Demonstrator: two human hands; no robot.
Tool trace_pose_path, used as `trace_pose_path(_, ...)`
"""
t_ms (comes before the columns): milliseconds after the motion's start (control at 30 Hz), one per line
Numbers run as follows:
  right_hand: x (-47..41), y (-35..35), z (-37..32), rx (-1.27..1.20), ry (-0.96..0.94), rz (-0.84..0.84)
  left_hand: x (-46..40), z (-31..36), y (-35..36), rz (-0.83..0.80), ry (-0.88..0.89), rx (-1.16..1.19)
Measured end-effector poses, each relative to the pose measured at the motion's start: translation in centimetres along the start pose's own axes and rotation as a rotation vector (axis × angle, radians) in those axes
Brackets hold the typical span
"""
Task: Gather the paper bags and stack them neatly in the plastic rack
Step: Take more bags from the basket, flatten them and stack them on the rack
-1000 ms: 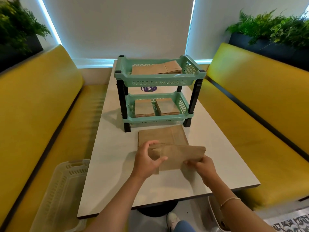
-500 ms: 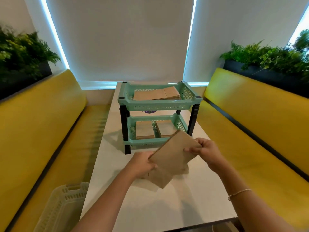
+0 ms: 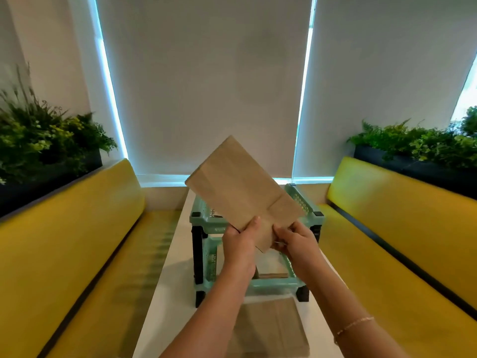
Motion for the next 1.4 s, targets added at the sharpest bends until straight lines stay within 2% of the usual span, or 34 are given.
trace_pose_path(100,-3.0,0.2,-1.8,0.141,-0.041,0.015,-2.3,1.8,1.1,0.022,0.007,0.028)
trace_pose_path(233,-8.3,-1.0,-4.0,0.370,-0.066,0.033,-6.7,6.5,0.4,0.168,0.088,0.012)
trace_pose_path(300,-11.1,-1.5,-4.8,0.452,-0.071,0.023,-9.6,8.7,-0.2,0.147,0.139,-0.047)
trace_pose_path(500,-18.6,-1.8,-4.2,0.844,-0.013,0.090,-15.3,8.9,-1.2,0.186,0.143,-0.745)
trace_pose_path(667,-20.8,-1.8,-2.0,1.183,0.006,0.080,-16.6,7.1,-1.5,0.180,0.089,-1.337)
trace_pose_path(800,-20.2,-1.8,-1.1,1.257,0.019,0.071,-17.1,6.0,-1.4,0.205,0.071,-1.543)
trace_pose_path(867,-19.9,-1.8,-0.8,1.292,0.001,0.080,-17.4,5.4,-1.5,0.237,0.074,-1.597)
trace_pose_path(1233,-19.7,-2.0,0.2,1.305,0.040,0.091,-18.3,4.0,-1.7,0.190,0.025,-1.719)
trace_pose_path(1300,-19.0,-1.7,-0.3,1.272,0.009,0.113,-17.6,4.3,-1.4,0.189,0.071,-1.710)
trace_pose_path(1400,-16.7,-1.1,-1.8,1.170,-0.135,0.177,-15.4,5.5,-0.5,0.153,0.257,-1.582)
Point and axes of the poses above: each hand's wrist, its own x-axis away from the middle knuckle, its own y-axis out of the palm, z = x × y, the point moved 2 cm from there along -x, towards the middle knuckle, and after that the axes turned 5 degrees about -y, right-handed, at the moved point
